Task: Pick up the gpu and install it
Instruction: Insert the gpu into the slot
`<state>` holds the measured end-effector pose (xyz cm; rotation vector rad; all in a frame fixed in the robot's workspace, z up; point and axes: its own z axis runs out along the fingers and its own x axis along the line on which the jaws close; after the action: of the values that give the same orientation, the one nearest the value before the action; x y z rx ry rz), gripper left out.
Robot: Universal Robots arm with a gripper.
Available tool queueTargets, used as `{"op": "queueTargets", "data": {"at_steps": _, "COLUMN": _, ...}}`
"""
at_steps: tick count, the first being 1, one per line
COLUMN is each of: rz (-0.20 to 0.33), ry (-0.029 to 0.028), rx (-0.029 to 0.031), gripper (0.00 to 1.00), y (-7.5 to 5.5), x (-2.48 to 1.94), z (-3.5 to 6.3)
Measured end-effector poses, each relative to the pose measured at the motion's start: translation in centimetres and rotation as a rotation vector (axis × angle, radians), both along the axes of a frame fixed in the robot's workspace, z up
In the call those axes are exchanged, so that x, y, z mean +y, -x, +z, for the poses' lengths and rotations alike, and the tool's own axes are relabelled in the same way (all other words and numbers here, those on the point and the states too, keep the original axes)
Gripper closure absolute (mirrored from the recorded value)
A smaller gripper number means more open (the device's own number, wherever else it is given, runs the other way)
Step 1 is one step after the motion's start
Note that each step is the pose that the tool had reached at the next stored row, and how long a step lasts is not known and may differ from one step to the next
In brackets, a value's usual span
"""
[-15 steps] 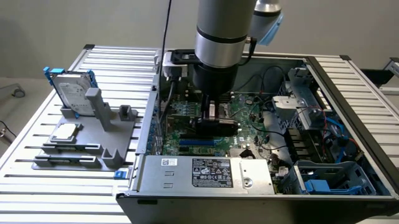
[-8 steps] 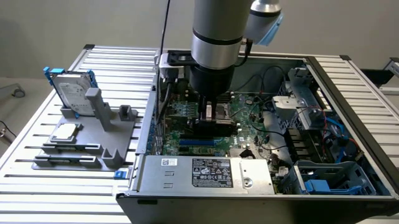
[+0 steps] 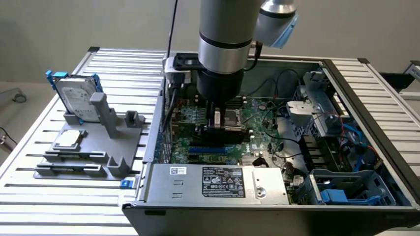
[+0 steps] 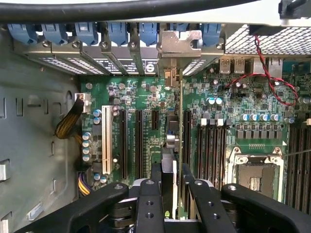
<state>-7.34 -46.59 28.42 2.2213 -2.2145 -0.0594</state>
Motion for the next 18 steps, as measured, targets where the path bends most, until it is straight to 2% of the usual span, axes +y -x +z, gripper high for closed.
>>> {"op": "queueTargets", "data": {"at_steps": 18, "rz": -0.004, "ry": -0.0033, "rx": -0.0045, "gripper": 0.74, "y": 0.33, "x": 0.01, "z": -0.57}}
